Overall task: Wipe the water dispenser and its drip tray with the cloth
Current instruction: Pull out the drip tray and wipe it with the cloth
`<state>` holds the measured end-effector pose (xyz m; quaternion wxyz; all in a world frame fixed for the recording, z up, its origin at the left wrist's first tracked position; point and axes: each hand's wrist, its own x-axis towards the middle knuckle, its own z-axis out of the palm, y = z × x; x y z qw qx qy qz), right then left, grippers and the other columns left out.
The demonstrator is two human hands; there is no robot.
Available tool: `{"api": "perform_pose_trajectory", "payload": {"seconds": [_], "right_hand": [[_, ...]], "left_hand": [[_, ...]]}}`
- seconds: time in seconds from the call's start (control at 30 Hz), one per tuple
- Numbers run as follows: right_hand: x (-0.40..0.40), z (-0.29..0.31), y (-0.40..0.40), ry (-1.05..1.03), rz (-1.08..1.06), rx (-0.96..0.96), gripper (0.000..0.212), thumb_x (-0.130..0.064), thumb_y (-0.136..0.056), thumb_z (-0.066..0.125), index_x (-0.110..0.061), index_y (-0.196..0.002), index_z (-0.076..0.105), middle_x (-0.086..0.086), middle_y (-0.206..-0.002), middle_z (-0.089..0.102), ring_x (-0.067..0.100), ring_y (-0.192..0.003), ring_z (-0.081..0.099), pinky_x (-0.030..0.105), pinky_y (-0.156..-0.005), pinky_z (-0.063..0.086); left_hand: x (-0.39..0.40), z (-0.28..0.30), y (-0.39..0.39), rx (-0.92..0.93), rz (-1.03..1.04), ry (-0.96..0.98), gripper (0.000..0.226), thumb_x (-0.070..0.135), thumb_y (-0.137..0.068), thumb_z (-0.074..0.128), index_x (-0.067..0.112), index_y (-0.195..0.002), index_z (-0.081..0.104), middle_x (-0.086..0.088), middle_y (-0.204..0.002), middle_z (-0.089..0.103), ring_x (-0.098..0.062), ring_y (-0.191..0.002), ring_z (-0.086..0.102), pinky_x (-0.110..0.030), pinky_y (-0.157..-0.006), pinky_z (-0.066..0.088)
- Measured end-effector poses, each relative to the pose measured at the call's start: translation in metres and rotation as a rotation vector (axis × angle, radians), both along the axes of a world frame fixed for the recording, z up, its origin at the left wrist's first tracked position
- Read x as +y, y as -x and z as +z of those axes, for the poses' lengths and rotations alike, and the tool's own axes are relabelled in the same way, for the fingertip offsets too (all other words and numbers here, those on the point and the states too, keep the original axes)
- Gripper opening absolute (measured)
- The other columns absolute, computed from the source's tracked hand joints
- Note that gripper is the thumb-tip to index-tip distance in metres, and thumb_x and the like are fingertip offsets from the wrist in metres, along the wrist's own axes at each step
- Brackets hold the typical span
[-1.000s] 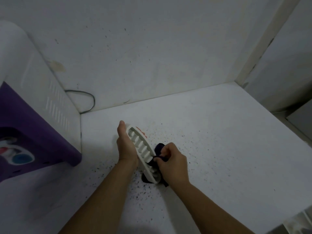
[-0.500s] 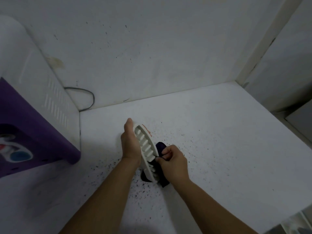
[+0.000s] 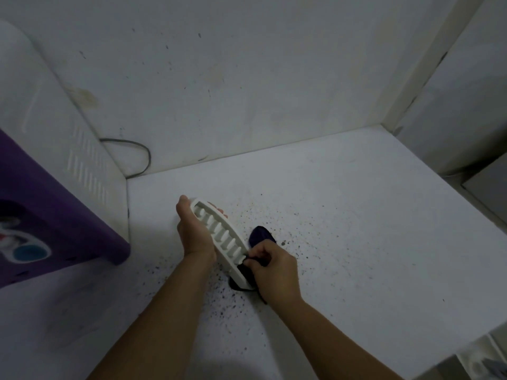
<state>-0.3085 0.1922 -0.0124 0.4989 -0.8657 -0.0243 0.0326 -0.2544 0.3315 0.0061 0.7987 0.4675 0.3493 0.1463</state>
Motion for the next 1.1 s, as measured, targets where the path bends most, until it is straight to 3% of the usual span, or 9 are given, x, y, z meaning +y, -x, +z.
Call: {"api": "perform_pose_trajectory", "payload": {"seconds": [0.13,0.23,0.33,0.5,0.67,0.8,0.87,1.0,1.1], "right_hand": [[0.001,-0.005,0.012,0.087,0.099,-0.065,0.025,-0.004,-0.083,0.064,-0.027,-0.076,0.056,-0.018,-0.07,0.058,-0.005,-0.07,0.057,0.003,-0.058,0.041],[-0.009,-0.006,0.005,0.215,0.224,-0.111,0.02,-0.001,-0.083,0.062,-0.02,-0.085,0.06,-0.011,-0.077,0.06,-0.001,-0.064,0.049,0.003,-0.058,0.037],[-0.006,-0.003,0.005,0.217,0.131,-0.131,0.024,0.006,-0.079,0.057,-0.018,-0.078,0.058,-0.007,-0.069,0.057,0.001,-0.057,0.045,0.01,-0.051,0.035],[-0.011,0.0,0.003,0.187,0.169,-0.073,0.027,0.0,-0.08,0.059,-0.025,-0.079,0.05,-0.006,-0.076,0.061,0.008,-0.069,0.055,0.024,-0.061,0.047],[-0.025,0.004,-0.009,0.225,0.024,0.058,0.028,-0.006,-0.089,0.057,-0.019,-0.114,0.063,-0.003,-0.106,0.064,0.011,-0.094,0.059,0.017,-0.083,0.046],[-0.012,-0.005,0.008,0.354,0.231,-0.041,0.019,-0.011,-0.093,0.054,-0.012,-0.106,0.068,0.002,-0.104,0.061,0.016,-0.093,0.057,0.015,-0.079,0.039],[-0.012,-0.007,0.003,0.429,0.233,-0.099,0.018,-0.01,-0.093,0.052,-0.009,-0.103,0.067,0.004,-0.102,0.058,0.019,-0.09,0.056,0.019,-0.076,0.04],[-0.011,-0.005,-0.001,0.552,0.362,-0.207,0.017,0.0,-0.084,0.054,-0.007,-0.089,0.069,0.008,-0.09,0.06,0.025,-0.079,0.056,0.032,-0.069,0.043],[-0.015,-0.006,-0.001,0.565,0.428,-0.238,0.019,-0.002,-0.084,0.056,-0.01,-0.09,0.072,0.007,-0.086,0.061,0.024,-0.076,0.056,0.036,-0.069,0.046]], "left_hand": [[0.005,-0.001,0.002,0.097,0.103,-0.014,0.062,0.068,-0.071,0.04,0.01,-0.077,0.063,-0.018,-0.087,0.067,-0.033,-0.079,0.066,-0.045,-0.077,0.055],[0.004,0.0,0.001,0.098,0.098,0.003,0.058,0.065,-0.074,0.04,0.012,-0.071,0.063,-0.016,-0.081,0.066,-0.032,-0.076,0.065,-0.041,-0.073,0.054],[-0.003,0.005,-0.003,0.092,0.056,-0.026,0.061,0.067,-0.07,0.041,0.011,-0.072,0.064,-0.016,-0.079,0.068,-0.03,-0.073,0.065,-0.041,-0.071,0.055],[-0.01,0.009,-0.003,0.113,0.09,-0.119,0.067,0.068,-0.069,0.038,0.009,-0.075,0.067,-0.021,-0.089,0.071,-0.037,-0.082,0.068,-0.048,-0.079,0.055],[-0.004,0.005,-0.001,0.158,0.164,-0.095,0.054,0.065,-0.078,0.039,0.018,-0.066,0.063,-0.005,-0.073,0.068,-0.028,-0.074,0.065,-0.037,-0.069,0.053],[0.001,0.003,0.002,0.167,0.194,-0.068,0.049,0.062,-0.085,0.038,0.022,-0.068,0.061,0.001,-0.073,0.065,-0.021,-0.069,0.063,-0.03,-0.063,0.051],[-0.001,0.004,0.001,0.167,0.18,-0.08,0.049,0.061,-0.085,0.038,0.021,-0.066,0.061,0.001,-0.069,0.064,-0.019,-0.064,0.062,-0.028,-0.058,0.049],[-0.001,0.004,0.003,0.176,0.195,-0.107,0.05,0.06,-0.085,0.038,0.02,-0.068,0.062,-0.002,-0.075,0.066,-0.023,-0.071,0.063,-0.032,-0.066,0.051],[0.001,0.003,0.003,0.182,0.217,-0.107,0.05,0.059,-0.086,0.037,0.021,-0.066,0.061,-0.001,-0.073,0.065,-0.023,-0.071,0.062,-0.032,-0.066,0.05]]}}
